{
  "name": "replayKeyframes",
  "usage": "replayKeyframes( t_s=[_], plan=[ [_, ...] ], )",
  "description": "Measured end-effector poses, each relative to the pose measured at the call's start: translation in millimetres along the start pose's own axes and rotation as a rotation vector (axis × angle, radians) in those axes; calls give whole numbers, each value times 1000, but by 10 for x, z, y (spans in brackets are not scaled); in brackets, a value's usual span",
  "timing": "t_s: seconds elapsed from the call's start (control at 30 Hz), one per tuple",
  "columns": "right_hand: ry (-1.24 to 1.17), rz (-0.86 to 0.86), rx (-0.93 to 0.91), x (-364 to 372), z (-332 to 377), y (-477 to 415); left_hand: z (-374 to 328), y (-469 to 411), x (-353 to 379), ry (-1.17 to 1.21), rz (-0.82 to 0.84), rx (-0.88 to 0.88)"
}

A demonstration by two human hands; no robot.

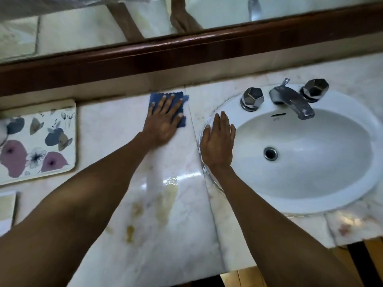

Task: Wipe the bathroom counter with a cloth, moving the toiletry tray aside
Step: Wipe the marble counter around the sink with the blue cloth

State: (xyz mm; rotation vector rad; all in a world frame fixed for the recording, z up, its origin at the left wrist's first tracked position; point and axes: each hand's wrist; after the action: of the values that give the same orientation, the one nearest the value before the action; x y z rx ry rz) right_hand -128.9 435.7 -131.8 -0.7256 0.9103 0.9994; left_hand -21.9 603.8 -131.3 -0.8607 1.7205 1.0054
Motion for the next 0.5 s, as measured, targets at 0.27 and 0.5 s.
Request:
replayKeyframes(
  t_s=[0.27,0.5],
  plan=[
    [-2,20,-9,5,5,17,-86,536,191,-6,0,161],
    [25,87,-68,-54,20,86,950,1488,47,119,41,-9]
  ],
)
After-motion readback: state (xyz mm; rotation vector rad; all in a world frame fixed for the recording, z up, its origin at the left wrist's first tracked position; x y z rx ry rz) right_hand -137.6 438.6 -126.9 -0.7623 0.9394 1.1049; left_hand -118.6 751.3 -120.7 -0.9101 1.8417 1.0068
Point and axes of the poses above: each hand's wrist, its own y-axis away from the middle knuckle, its own x-axis out of the palm, z = x × y, and after that the axes turned 5 degrees about z, right-handed
